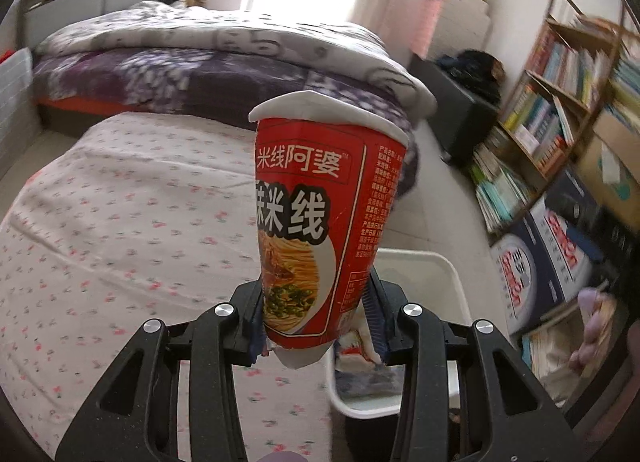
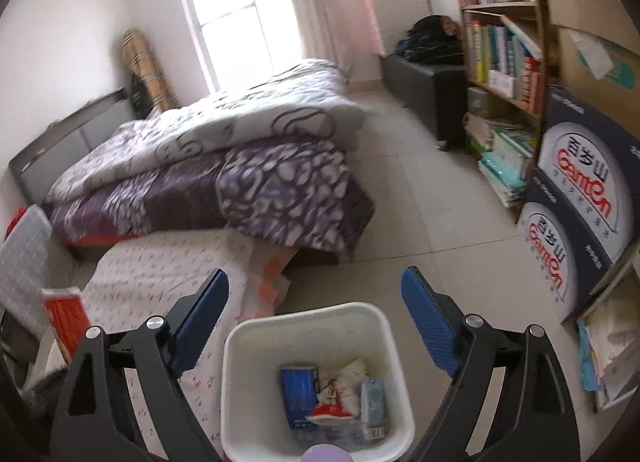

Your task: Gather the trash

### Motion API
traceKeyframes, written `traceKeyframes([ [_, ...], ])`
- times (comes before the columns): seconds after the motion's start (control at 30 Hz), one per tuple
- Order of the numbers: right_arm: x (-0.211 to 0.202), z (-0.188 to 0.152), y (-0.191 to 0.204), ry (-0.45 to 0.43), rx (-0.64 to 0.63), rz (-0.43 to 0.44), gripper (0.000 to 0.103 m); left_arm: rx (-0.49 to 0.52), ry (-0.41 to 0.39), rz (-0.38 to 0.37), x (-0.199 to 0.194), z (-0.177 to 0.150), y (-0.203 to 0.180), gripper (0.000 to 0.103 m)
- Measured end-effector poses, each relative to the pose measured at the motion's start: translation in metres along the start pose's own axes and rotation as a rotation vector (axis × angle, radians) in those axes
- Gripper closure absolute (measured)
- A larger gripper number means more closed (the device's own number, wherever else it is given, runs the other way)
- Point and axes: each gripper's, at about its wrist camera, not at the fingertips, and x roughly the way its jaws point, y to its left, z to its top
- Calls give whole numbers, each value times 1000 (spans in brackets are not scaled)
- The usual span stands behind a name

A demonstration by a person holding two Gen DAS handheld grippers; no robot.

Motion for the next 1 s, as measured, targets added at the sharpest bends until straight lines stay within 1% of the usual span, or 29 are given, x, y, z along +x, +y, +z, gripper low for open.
traceKeyframes([
  [0.17,-7,10,-22,-28,76,-28,14,90,44,-54,19,-11,-39,62],
  [0.27,-10,15,-33,-50,117,-43,13,124,71,-83,30,-18,-59,60],
  [0.3,-12,16,-36,-55,126,-46,13,130,79,-92,34,-19,-63,57],
  [0.33,-14,16,-38,-60,134,-49,13,137,89,-104,37,-21,-67,51],
  [0.37,-15,17,-41,-66,144,-50,13,142,99,-116,41,-23,-72,46],
  [0.4,-16,18,-43,-69,150,-51,12,145,108,-126,43,-25,-75,37],
  [0.43,-16,18,-44,-70,153,-52,12,148,111,-127,44,-26,-77,31],
  [0.5,-16,18,-45,-70,153,-53,11,156,114,-129,45,-29,-78,26],
  [0.57,-16,18,-45,-69,150,-49,11,149,115,-120,46,-29,-77,23],
  [0.63,-17,18,-43,-71,143,-47,11,128,111,-106,44,-26,-71,16],
  [0.73,-19,18,-35,-79,126,-43,11,107,88,-68,38,-22,-60,14],
  [0.83,-20,16,-24,-86,93,-43,11,99,42,-10,26,-17,-49,9],
  [0.97,-21,12,-7,-94,40,-46,10,99,-29,68,7,-11,-36,8],
  [1.0,-22,10,-2,-99,28,-48,9,105,-64,104,-1,-8,-31,7],
])
